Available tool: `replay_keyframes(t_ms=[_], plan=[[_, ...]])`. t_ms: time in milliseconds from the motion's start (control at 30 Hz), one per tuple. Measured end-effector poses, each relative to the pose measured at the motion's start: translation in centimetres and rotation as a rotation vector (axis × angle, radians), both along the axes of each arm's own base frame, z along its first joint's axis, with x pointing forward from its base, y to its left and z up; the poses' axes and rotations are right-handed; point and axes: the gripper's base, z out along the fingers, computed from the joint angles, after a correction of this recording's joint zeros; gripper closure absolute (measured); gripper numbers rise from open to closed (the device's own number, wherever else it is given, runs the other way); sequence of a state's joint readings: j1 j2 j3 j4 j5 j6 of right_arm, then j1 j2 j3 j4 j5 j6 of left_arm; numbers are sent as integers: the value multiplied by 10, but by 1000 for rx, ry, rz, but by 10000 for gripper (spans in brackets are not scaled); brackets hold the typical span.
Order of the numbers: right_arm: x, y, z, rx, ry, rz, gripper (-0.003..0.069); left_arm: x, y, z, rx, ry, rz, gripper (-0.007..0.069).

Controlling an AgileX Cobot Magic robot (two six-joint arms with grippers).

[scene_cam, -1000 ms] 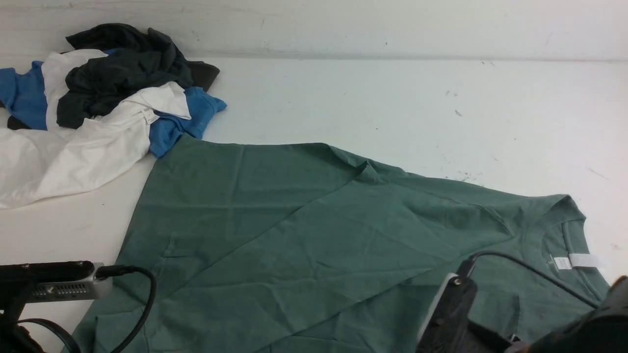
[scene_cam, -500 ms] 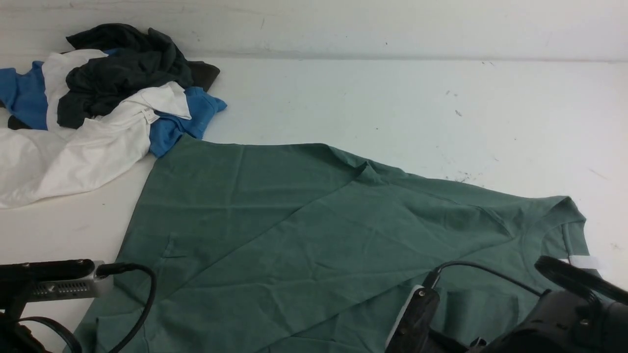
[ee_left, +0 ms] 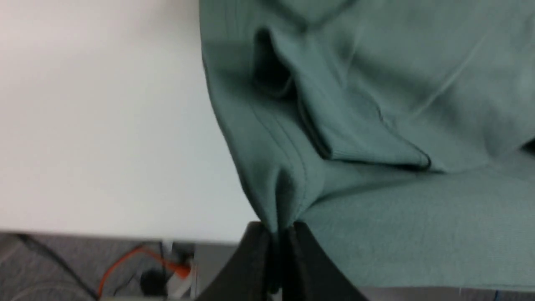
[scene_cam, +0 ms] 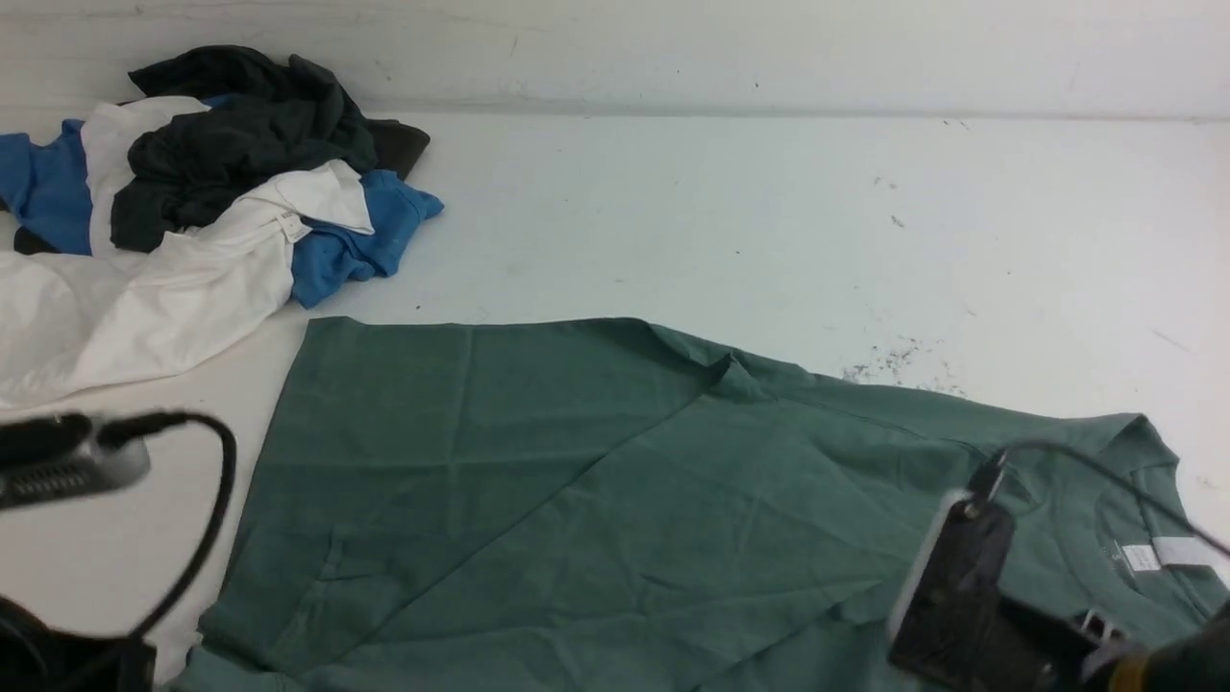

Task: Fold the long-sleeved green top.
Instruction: Use both arms simultaneously to clamp the lower edge of the clothing fabric, then use both arms to drag the lower edge of the fabric forward and fold it over the upper edge

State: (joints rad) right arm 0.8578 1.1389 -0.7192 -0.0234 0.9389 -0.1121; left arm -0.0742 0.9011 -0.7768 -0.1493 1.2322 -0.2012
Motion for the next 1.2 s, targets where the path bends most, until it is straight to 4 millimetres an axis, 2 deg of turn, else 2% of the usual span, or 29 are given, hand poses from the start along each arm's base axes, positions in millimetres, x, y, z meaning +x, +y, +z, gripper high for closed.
replay_keyframes(t_ms=[33, 67, 133, 200, 300, 333, 367, 400, 467, 500, 533, 667, 700, 767, 833, 867, 1033, 1200], plan=[[1, -1, 2, -9, -15, 0, 643, 2, 0, 4, 1, -13, 1, 606], [8, 0, 20, -13, -80, -17, 643, 11, 0, 16, 5, -42, 11, 606], [21, 2, 40, -24, -153, -41, 643, 27, 0, 31, 15, -71, 20, 606], [29, 3, 49, -25, -181, -59, 643, 38, 0, 39, 23, -89, 22, 606], [66, 1, 71, -31, -231, -135, 643, 78, -2, 49, 33, -97, 27, 606], [78, 1, 74, -35, -233, -149, 643, 89, -2, 51, 32, -98, 28, 606], [80, 2, 75, -37, -235, -144, 643, 93, -3, 51, 32, -97, 29, 606], [98, -1, 76, -44, -228, -163, 643, 109, -4, 50, 32, -99, 30, 606], [124, 0, 73, -44, -206, -170, 643, 133, -5, 47, 35, -97, 34, 606], [127, -1, 72, -41, -200, -178, 643, 133, -5, 47, 35, -99, 35, 606], [144, -1, 69, -36, -184, -189, 643, 149, -6, 44, 41, -99, 39, 606], [193, 2, 52, -33, -160, -211, 643, 196, -6, 23, 54, -74, 62, 606], [195, 3, 53, -32, -165, -211, 643, 198, -6, 22, 54, -71, 64, 606], [222, 8, 42, -34, -160, -217, 643, 225, -1, 7, 52, -47, 96, 606], [240, 14, 33, -38, -158, -216, 643, 243, 3, -7, 53, -23, 114, 606], [241, 14, 31, -42, -152, -214, 643, 244, 3, -8, 52, -23, 116, 606], [279, 31, 5, -42, -155, -210, 643, 283, 12, -32, 72, -10, 137, 606], [296, 39, -11, -39, -166, -204, 644, 301, 15, -42, 83, -14, 156, 606]])
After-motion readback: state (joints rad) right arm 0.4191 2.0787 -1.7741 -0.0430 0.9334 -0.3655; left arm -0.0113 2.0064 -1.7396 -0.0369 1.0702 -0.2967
